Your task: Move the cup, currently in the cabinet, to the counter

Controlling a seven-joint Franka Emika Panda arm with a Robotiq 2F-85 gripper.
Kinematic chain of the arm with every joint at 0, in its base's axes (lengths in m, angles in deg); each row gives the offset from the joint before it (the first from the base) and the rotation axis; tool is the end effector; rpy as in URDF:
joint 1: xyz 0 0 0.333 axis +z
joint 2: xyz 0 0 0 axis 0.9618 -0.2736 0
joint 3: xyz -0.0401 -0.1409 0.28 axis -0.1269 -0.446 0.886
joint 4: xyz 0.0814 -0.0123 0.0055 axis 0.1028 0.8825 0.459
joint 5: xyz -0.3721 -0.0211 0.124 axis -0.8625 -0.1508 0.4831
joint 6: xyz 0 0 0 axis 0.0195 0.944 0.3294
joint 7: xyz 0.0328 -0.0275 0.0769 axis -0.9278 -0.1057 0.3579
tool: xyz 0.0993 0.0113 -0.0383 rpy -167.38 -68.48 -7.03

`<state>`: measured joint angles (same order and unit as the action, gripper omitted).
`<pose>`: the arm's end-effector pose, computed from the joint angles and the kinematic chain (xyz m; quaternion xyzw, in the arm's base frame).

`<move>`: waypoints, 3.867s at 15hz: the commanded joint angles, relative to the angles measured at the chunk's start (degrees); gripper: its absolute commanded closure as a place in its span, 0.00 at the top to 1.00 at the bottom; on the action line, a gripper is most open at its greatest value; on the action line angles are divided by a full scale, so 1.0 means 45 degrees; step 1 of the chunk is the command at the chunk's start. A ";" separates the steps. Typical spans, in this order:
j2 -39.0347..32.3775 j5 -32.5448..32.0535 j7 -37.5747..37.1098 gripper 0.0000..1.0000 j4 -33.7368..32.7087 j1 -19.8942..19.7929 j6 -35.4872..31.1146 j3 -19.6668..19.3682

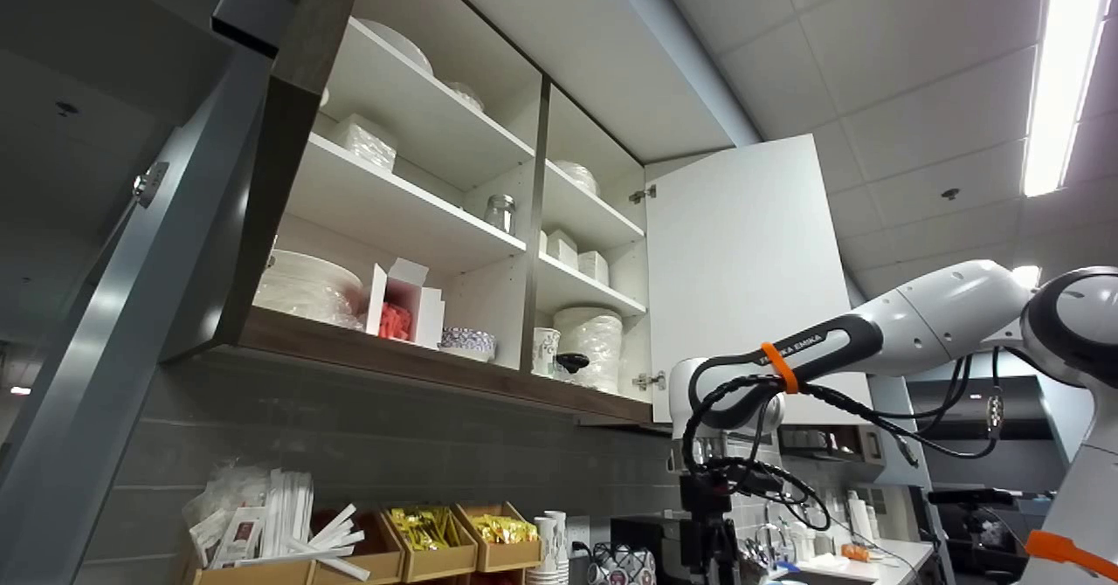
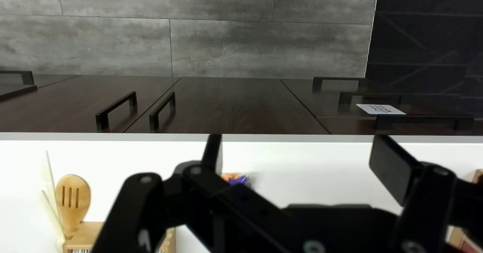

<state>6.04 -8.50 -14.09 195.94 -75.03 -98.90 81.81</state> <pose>0.3671 -0.0043 0.4814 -0.9998 -0.0037 0.0180 0.0088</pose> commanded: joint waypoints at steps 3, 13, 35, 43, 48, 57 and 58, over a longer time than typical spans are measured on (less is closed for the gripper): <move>-0.0005 -0.0036 -0.0031 1.00 -0.0023 0.0067 0.0028 -0.0060; 0.0203 0.1954 -0.2229 1.00 0.0825 0.0264 -0.1372 0.0407; 0.1495 0.0483 -0.4312 1.00 0.0170 -0.1058 -0.1812 0.0794; 0.0279 -0.1339 -0.3446 1.00 -0.3211 -0.2500 -0.4035 -0.0301; 0.1029 -0.1107 -0.3543 1.00 -0.2509 -0.2376 -0.3694 -0.0266; 0.0204 -0.1219 -0.3021 1.00 -0.5009 -0.2747 -0.5028 -0.0885; -0.0150 -0.1100 -0.2554 1.00 -0.5702 -0.2565 -0.5134 -0.1113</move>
<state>9.89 -13.39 -28.94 178.52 -87.57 -120.88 79.06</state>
